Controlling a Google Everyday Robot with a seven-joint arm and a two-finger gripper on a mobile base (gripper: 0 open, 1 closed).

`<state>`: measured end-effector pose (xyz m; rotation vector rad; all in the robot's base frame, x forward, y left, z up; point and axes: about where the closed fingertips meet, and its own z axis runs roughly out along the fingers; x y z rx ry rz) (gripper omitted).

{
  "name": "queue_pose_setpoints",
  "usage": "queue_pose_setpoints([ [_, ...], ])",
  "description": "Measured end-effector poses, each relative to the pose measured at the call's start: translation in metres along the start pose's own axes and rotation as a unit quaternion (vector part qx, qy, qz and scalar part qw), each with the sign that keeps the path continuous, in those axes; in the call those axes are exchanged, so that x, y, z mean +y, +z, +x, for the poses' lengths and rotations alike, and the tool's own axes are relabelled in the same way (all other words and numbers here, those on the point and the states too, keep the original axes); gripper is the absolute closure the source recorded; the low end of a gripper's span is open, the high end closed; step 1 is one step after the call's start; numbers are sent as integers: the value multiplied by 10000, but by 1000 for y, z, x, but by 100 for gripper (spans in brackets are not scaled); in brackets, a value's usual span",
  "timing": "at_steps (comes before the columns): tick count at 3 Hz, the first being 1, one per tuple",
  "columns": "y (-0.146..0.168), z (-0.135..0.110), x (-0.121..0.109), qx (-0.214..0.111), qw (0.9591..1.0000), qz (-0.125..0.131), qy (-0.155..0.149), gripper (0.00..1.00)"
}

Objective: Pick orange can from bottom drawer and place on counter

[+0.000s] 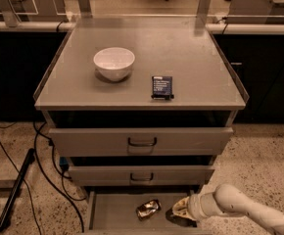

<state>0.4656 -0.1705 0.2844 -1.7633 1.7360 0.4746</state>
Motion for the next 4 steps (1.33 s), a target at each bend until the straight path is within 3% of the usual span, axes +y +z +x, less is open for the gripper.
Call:
queue_pose_setpoints([
  [2,47,10,5,-200,9995,33,-226,100],
  [4,98,5,7,-432,9971,25,-630,98],
])
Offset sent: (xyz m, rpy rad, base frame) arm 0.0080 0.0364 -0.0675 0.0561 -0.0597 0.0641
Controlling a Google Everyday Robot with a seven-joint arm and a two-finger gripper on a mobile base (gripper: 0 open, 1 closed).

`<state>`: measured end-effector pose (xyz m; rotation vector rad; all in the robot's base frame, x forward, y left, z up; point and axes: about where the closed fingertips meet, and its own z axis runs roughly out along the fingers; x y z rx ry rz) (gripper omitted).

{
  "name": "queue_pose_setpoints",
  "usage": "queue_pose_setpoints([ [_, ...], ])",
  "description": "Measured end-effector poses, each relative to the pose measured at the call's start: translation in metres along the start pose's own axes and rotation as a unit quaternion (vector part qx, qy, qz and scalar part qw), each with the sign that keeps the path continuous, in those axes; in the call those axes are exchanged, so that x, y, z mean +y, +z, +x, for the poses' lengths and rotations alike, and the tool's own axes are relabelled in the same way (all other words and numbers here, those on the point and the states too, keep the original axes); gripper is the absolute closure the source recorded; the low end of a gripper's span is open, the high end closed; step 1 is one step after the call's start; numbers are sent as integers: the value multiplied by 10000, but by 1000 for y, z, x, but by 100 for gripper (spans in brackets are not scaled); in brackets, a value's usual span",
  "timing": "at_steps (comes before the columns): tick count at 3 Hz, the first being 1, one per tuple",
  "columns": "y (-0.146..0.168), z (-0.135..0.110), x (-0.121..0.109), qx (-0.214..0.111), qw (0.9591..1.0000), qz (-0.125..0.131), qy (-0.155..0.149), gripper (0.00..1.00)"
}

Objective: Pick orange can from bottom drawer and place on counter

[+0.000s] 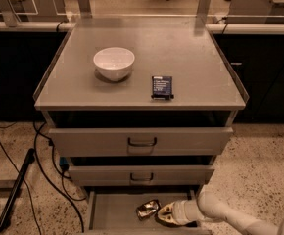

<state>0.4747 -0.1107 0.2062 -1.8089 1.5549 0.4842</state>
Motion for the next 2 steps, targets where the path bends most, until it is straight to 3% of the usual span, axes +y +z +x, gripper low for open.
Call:
queue_pose_setpoints([
  [2,32,-4,-7,-102,9996,-38,-275,52],
])
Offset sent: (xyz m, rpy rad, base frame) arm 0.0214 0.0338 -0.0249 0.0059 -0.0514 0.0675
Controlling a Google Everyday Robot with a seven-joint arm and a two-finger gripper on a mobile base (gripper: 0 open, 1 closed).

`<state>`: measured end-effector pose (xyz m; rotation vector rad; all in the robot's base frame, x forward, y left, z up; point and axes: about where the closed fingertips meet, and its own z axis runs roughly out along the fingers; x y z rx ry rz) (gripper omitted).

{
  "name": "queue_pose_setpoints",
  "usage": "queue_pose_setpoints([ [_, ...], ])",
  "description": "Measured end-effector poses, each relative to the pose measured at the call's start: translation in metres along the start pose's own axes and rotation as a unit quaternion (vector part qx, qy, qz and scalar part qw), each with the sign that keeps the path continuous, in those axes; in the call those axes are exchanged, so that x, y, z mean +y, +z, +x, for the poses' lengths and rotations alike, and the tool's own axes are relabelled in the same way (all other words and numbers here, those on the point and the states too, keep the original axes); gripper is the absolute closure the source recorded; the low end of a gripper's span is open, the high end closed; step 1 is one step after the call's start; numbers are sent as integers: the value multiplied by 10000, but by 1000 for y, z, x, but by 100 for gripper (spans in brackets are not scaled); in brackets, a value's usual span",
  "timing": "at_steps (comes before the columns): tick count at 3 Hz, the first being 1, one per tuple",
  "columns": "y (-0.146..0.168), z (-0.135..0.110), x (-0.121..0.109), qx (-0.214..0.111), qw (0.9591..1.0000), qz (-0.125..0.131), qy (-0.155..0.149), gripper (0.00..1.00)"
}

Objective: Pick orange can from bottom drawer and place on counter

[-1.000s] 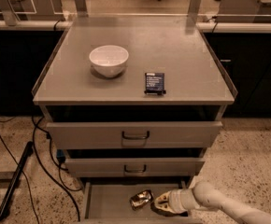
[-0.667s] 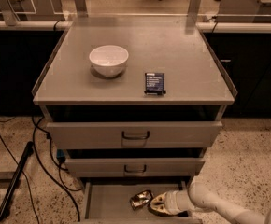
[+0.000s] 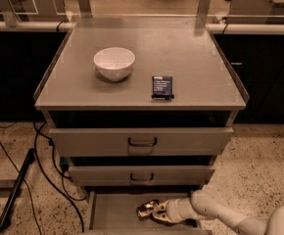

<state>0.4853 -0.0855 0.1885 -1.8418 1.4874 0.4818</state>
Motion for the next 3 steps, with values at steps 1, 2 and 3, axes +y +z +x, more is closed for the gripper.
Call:
queue_pose_setpoints([
  [1,11,2,-5,-6,10000,-25,-60,28],
  [2,18,4,-8,13,10000,-12,-90,6],
  [3,21,7,-9,37,9999,5,-99,0],
])
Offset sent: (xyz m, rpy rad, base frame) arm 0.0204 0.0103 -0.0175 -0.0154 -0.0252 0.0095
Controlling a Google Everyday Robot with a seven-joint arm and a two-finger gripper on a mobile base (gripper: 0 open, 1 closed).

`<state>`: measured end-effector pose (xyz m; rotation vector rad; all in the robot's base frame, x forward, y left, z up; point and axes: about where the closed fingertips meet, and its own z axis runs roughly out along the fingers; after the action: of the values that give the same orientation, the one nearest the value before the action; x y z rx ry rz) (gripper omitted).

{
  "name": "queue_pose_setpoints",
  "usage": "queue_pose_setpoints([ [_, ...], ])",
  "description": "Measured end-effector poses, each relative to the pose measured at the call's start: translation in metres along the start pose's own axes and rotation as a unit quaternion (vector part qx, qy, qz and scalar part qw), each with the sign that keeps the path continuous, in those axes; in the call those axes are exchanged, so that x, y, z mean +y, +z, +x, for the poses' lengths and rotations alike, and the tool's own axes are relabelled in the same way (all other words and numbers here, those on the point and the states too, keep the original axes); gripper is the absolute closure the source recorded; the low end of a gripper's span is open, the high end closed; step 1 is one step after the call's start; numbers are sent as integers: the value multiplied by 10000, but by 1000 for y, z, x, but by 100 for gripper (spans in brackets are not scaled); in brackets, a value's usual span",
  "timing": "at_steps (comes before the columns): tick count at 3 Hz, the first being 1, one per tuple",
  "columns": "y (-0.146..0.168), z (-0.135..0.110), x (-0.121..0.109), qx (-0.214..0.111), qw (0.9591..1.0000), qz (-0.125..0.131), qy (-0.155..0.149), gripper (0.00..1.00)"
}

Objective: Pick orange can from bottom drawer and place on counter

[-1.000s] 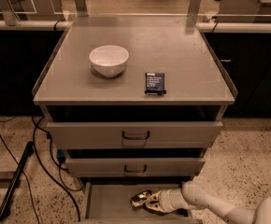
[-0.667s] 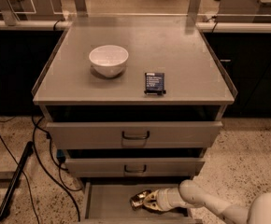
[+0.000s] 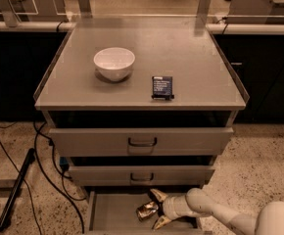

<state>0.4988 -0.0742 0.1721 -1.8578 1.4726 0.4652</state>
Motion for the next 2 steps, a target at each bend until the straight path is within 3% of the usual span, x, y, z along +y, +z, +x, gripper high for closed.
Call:
queue_pose_setpoints([
  [2,7,9,0,259,9996,92,-27,0],
])
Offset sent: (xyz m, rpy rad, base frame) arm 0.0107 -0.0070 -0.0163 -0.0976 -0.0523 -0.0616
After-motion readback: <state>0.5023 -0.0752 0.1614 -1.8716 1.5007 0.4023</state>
